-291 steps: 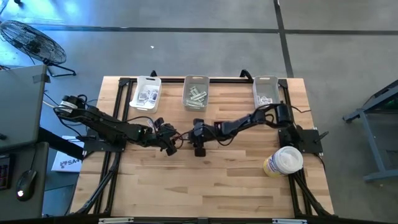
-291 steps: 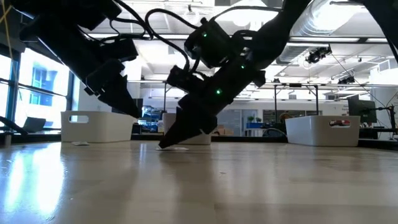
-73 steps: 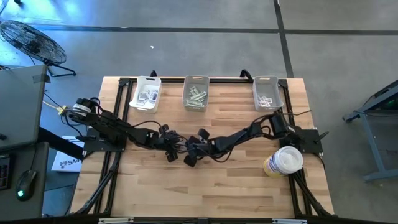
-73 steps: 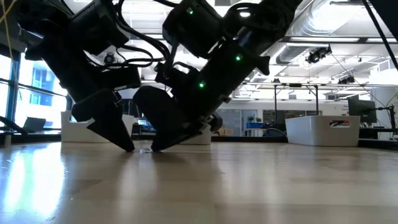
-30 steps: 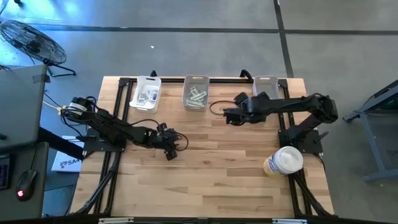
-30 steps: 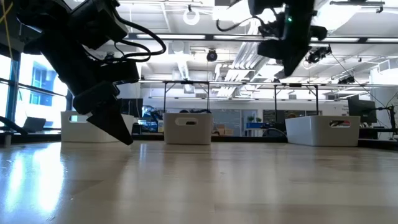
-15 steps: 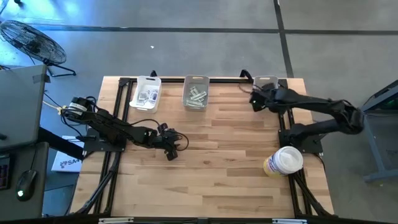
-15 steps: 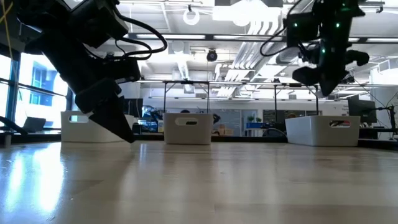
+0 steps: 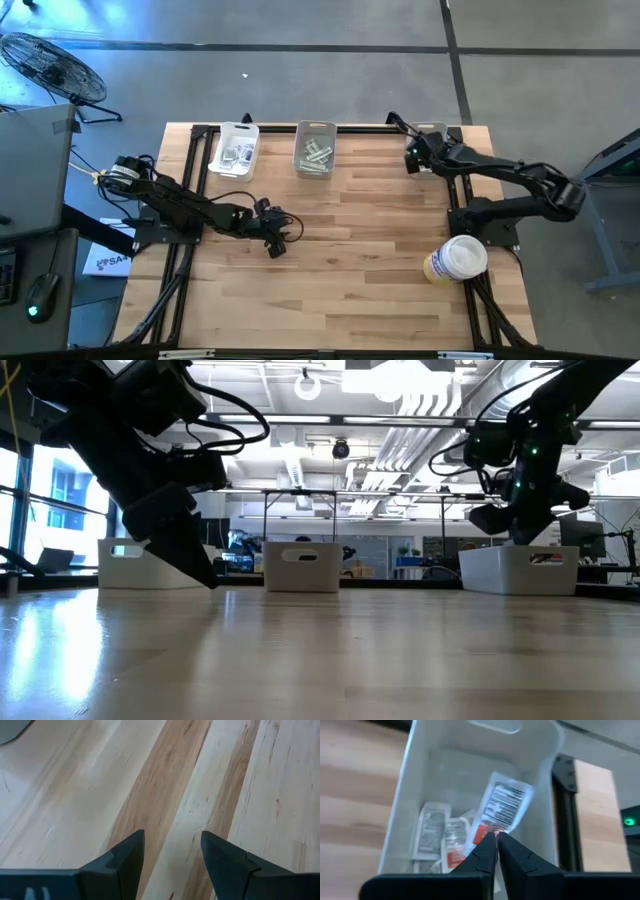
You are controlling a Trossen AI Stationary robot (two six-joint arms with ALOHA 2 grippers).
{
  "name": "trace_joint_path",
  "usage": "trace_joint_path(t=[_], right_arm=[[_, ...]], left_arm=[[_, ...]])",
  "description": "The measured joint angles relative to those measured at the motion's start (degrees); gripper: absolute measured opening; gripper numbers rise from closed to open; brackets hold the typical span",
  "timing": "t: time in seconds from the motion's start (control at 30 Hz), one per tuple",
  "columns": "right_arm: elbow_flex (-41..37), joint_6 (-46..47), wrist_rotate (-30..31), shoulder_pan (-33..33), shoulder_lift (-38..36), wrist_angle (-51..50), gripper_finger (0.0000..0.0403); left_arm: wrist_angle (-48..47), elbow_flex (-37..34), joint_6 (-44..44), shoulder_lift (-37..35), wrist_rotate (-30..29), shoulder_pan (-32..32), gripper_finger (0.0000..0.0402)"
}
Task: Pick & Place First Aid Supplies
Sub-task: Put the orange pad into the right gray bin, then return to Home Position
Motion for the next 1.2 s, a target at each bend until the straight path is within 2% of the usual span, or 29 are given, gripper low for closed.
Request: trace_joint_path(t=[0.13, 0.33, 0.53, 0.67, 0.8, 0.9, 1.03, 1.2], right_arm=[[0.02, -2.44, -4.91, -1.17, 0.00, 0.40, 0.0044], [0.02, -4.48, -5.97, -1.27, -2.64, -0.45, 0.0098], [0.04, -8.26, -12.05, 1.37, -12.49, -1.87, 0.0097], [-1.04, -8.10, -12.58, 8.14, -20.59, -0.85, 0.0074], [-5.60, -7.17, -12.78, 18.04, -27.08, 7.99, 0.0050], [-10.68, -9.07, -13.99, 25.43, -29.97, 17.34, 0.0030], [-15.19, -14.02, -19.11, 32.91, -32.65, 26.61, 0.0006], [-18.46, -16.37, -22.69, 39.87, -36.11, 33.18, 0.0006]], left_arm=[[2.37, 0.00, 2.05, 0.00, -0.05, 0.00, 0.0192], [6.79, 0.00, 6.59, 0.00, 2.82, 0.00, 0.0192], [9.48, 0.00, 10.04, 0.00, 4.21, 0.00, 0.0192], [9.94, 0.00, 10.37, 0.00, 4.20, 0.00, 0.0192], [10.66, 0.00, 10.43, 0.00, 4.07, 0.00, 0.0192], [12.25, -0.01, 11.69, 0.00, 4.07, 0.00, 0.0192], [12.63, -0.02, 11.90, -0.02, 4.07, 0.00, 0.0192], [12.76, -0.02, 11.90, -0.02, 4.24, 0.00, 0.0192]])
